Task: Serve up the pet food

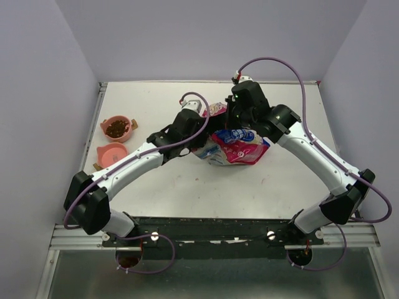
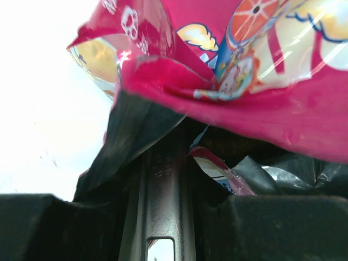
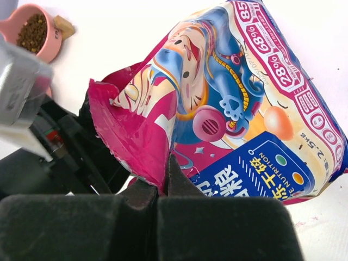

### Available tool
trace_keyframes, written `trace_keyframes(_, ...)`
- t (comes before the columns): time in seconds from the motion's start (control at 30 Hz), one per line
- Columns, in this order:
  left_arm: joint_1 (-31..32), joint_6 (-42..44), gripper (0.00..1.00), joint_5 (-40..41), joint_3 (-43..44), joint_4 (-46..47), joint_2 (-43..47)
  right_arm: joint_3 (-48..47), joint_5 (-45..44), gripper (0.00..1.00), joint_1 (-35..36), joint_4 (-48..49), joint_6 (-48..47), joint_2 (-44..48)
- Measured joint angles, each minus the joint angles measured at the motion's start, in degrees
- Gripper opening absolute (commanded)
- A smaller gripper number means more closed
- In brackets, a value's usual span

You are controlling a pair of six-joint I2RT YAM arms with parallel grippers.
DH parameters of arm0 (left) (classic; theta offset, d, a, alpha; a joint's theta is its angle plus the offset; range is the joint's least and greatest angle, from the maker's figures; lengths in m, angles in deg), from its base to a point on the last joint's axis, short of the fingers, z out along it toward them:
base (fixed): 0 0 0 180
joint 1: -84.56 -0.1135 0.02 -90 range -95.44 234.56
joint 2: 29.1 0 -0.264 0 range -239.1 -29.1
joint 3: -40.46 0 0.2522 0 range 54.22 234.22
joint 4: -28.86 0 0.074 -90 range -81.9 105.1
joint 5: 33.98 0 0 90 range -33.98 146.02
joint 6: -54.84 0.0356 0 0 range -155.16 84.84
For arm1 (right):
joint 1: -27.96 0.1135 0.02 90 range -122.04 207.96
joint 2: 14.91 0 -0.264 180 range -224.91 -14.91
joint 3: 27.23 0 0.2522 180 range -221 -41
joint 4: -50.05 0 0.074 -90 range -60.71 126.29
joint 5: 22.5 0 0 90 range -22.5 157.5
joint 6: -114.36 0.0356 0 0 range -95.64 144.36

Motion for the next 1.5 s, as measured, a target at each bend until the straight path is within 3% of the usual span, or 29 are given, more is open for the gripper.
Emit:
trace_keyframes(0.2,-0.02,6.54,0.0,1.6,-7.69,9.68,6.08,-0.02,-1.2,0.0,0.33,0.11,2.56,0.04)
trace_keyframes(0.57,-0.17,15.21,0.0,-0.5,-16.44,16.48,17.42,-1.14,-1.49,0.0,1.07,-0.33,4.31,0.15)
trace_keyframes(1.03,-0.37,17.97,0.0,-5.92,-20.11,18.23,27.5,-4.74,-5.18,0.0,1.46,-5.03,3.02,-0.04)
trace_keyframes(1.5,-0.39,21.59,0.0,-8.81,-20.7,16.37,32.02,-5.64,-6.27,0.0,1.55,-6.69,2.56,-0.31)
